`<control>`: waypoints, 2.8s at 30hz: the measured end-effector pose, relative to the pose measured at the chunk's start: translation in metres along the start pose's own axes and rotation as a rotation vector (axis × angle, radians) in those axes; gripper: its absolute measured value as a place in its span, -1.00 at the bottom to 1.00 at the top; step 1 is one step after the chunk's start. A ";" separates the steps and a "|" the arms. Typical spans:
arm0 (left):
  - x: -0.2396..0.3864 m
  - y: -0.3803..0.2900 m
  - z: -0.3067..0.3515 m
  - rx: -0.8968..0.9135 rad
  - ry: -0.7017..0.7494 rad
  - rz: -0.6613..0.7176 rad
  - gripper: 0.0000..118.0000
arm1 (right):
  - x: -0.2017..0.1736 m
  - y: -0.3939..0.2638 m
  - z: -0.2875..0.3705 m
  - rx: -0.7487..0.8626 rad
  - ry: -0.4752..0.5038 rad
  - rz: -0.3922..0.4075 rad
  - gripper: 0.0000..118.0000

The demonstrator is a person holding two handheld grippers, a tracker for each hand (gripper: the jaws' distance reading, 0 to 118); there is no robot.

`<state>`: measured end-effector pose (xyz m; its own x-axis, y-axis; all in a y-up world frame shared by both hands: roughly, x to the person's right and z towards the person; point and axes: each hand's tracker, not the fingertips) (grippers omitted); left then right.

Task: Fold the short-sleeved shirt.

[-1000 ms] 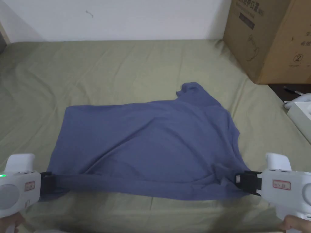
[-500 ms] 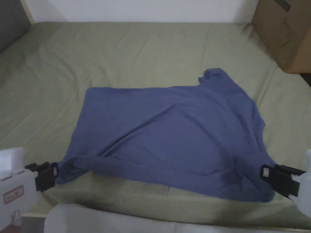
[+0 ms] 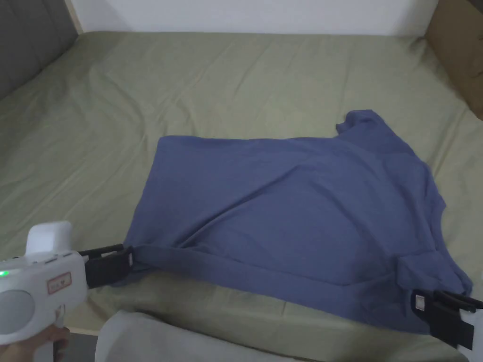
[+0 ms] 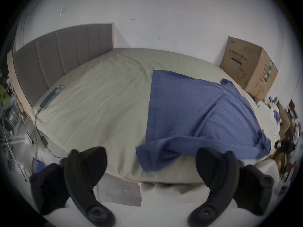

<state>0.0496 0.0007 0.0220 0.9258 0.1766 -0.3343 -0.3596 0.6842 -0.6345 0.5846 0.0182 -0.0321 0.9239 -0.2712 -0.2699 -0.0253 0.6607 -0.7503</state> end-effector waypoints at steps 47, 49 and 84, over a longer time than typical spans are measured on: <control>0.015 0.029 -0.016 -0.090 0.018 -0.132 -0.94 | 0.037 0.046 -0.014 -0.001 -0.182 0.074 -0.98; 0.014 0.040 -0.016 -0.075 0.005 -0.117 -0.94 | 0.039 0.067 -0.014 0.029 -0.184 0.067 -0.98; 0.015 0.037 -0.045 -0.171 0.002 -0.095 -1.00 | 0.046 0.098 -0.068 0.024 -0.163 -0.014 -1.00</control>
<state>0.0446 -0.0026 -0.0379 0.9564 0.1155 -0.2683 -0.2853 0.5672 -0.7726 0.5984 0.0228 -0.1595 0.9740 -0.1639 -0.1566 -0.0051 0.6746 -0.7381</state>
